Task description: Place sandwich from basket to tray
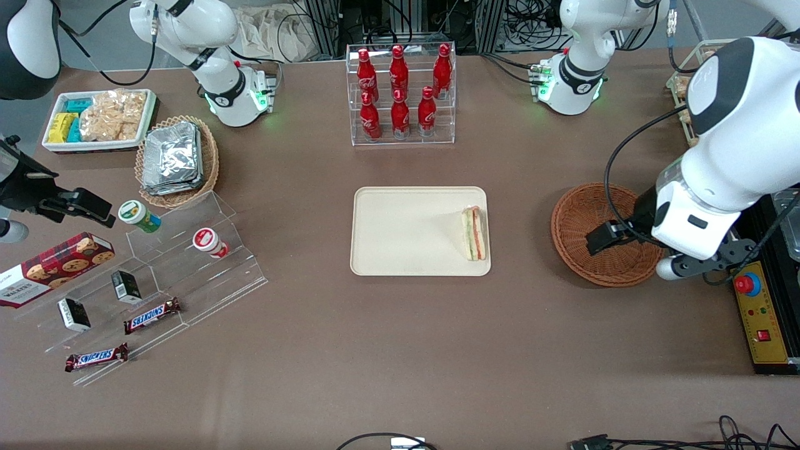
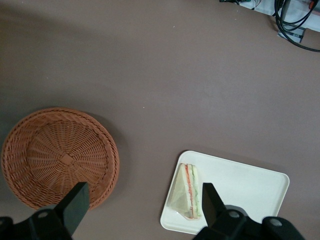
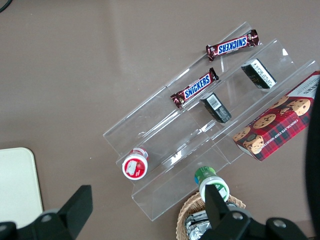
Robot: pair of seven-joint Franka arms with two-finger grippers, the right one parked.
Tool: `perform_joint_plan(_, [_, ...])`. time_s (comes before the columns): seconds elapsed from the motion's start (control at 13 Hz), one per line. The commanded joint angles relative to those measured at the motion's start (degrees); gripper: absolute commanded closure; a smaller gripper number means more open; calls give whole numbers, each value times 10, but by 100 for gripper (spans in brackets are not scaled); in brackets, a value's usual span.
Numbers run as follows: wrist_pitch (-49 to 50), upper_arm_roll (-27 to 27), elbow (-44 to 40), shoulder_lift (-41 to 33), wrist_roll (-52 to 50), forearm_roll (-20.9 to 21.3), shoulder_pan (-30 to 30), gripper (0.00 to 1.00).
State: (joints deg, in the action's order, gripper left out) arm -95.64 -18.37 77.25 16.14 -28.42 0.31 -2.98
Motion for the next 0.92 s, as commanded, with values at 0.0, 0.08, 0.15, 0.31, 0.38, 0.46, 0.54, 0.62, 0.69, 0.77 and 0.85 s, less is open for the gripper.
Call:
perform_joint_plan(0.0, [14,-5,-22,8,48,14,-11,0])
perform_joint_plan(0.08, [13,10,-23,9,64,14,-11,0])
perform_joint_plan(0.15, [13,30,-23,9,73,13,-10,0])
perform_joint_plan(0.31, [14,54,-22,9,92,13,-10,0])
perform_joint_plan(0.38, [14,60,-17,2,106,15,-9,0])
perform_joint_plan(0.46, [13,81,2,-13,114,17,-8,0])
perform_joint_plan(0.54, [4,106,33,-31,120,11,-4,0])
perform_joint_plan(0.62, [-4,126,57,-51,122,12,3,0])
perform_joint_plan(0.69, [-4,139,84,-76,122,14,16,0])
perform_joint_plan(0.77, [-7,148,122,-110,122,14,17,0])
perform_joint_plan(0.85, [-13,148,170,-150,122,10,17,0])
